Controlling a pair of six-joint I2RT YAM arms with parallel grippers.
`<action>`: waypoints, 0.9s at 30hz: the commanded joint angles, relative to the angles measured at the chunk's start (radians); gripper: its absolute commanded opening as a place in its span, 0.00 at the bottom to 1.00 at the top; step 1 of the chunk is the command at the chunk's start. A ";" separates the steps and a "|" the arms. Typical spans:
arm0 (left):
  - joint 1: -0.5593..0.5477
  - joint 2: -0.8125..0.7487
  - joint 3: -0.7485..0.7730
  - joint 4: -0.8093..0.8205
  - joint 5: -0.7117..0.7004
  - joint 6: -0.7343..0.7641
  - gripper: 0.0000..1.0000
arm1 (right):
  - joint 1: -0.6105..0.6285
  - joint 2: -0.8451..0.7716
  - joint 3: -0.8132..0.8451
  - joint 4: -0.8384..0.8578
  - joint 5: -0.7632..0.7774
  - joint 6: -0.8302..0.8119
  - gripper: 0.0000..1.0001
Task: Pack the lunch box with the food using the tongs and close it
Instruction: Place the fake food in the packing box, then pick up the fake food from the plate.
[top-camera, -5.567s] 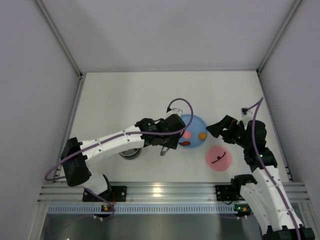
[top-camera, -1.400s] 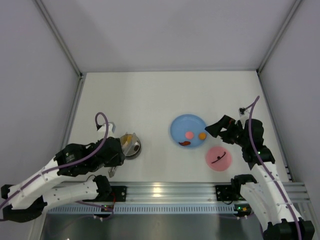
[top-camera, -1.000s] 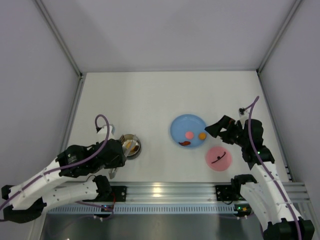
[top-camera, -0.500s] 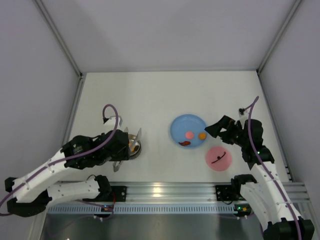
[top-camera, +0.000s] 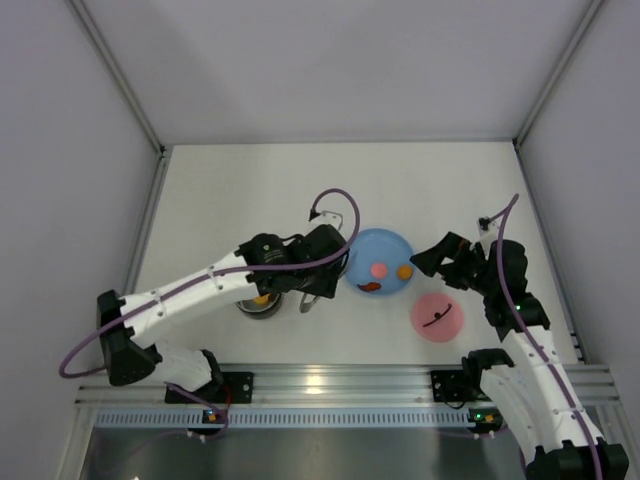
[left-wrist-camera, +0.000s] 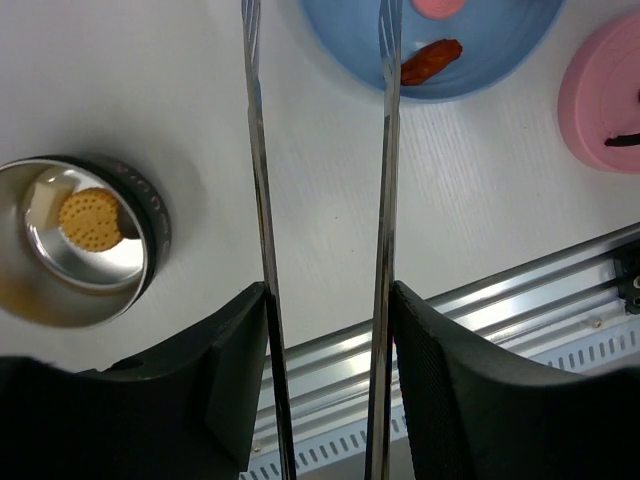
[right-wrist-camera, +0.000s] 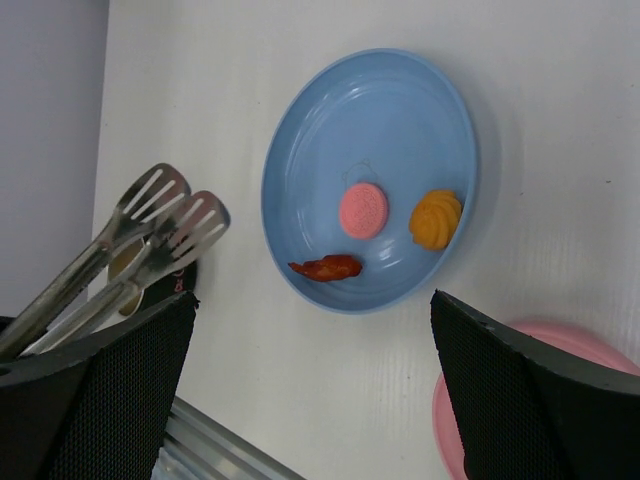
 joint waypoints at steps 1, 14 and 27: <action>0.000 0.079 0.064 0.156 0.066 0.078 0.55 | -0.012 -0.018 0.041 -0.004 0.008 -0.018 0.99; 0.000 0.321 0.156 0.262 0.132 0.117 0.55 | -0.012 -0.020 0.046 -0.027 0.011 -0.032 0.99; 0.000 0.407 0.164 0.279 0.143 0.120 0.55 | -0.012 -0.015 0.067 -0.046 0.017 -0.047 0.99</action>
